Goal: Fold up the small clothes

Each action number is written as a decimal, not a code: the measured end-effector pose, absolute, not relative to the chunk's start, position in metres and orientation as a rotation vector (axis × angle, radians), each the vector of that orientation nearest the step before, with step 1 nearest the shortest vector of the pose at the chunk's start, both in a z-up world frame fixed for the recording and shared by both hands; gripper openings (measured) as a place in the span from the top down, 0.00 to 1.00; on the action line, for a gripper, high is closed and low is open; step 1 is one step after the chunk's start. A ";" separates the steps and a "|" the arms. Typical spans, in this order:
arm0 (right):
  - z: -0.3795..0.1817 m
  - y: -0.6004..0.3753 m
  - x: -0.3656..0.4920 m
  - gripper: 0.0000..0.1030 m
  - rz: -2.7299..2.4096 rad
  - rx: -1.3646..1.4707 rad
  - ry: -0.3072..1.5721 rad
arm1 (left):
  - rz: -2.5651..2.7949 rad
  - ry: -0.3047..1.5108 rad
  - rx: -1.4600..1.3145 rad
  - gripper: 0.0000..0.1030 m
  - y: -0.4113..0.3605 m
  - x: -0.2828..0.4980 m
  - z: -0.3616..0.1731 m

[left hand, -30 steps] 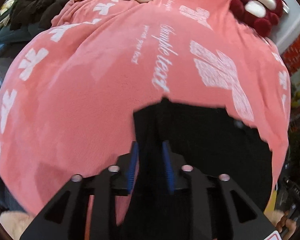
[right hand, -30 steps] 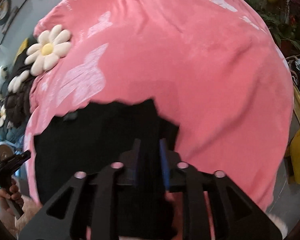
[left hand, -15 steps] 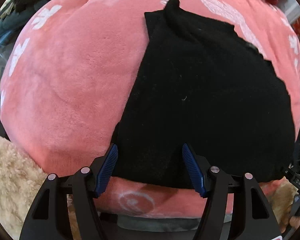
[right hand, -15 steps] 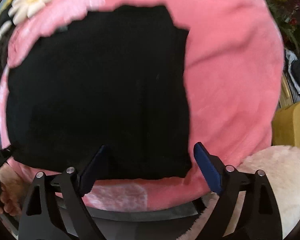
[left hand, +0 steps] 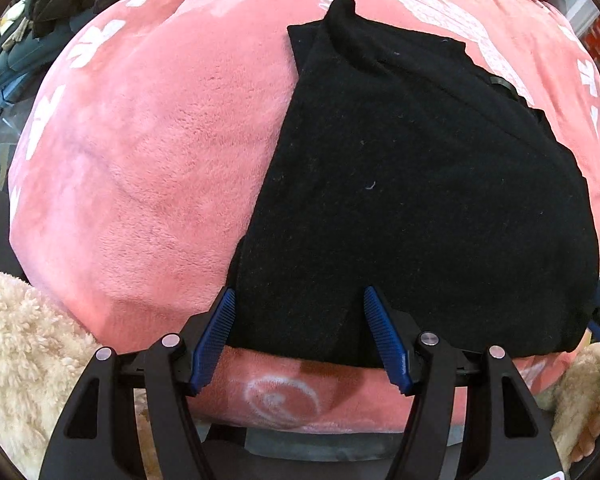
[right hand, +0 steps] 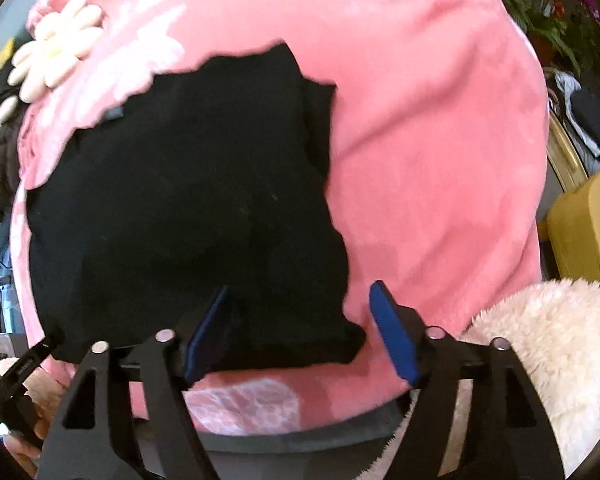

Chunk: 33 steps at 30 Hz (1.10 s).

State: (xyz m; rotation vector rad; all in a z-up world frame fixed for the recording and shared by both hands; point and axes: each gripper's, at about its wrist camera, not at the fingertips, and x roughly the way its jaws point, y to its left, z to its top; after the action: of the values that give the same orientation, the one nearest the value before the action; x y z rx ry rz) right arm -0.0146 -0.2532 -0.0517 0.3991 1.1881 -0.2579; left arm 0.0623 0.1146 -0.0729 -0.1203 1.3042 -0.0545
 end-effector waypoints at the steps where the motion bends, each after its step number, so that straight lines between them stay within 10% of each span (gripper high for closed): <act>1: -0.051 -0.251 -0.014 0.31 -0.257 0.389 1.175 | -0.055 1.303 -0.115 0.38 0.112 0.062 -0.073; 24: -0.075 -0.313 0.100 0.09 -0.193 0.539 1.117 | -0.120 1.223 -0.387 0.30 0.141 0.178 -0.062; 27: -0.089 -0.313 0.115 0.07 -0.167 0.567 1.137 | -0.150 1.219 -0.427 0.12 0.143 0.196 -0.068; 29: -0.080 -0.305 0.116 0.53 -0.097 0.547 1.069 | -0.156 1.180 -0.366 0.22 0.134 0.201 -0.064; 31: -0.062 -0.297 0.119 0.81 -0.052 0.525 1.028 | -0.211 1.131 -0.328 0.90 0.127 0.202 -0.054; 33: -0.030 -0.291 0.117 0.84 -0.022 0.491 0.922 | -0.221 1.049 -0.324 0.90 0.126 0.196 -0.035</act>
State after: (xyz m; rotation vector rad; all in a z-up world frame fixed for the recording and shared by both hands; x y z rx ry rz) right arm 0.1169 -0.2914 -0.0301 0.4905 0.9220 -0.0225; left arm 0.1963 0.1263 -0.0348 -0.3236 1.0487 -0.2211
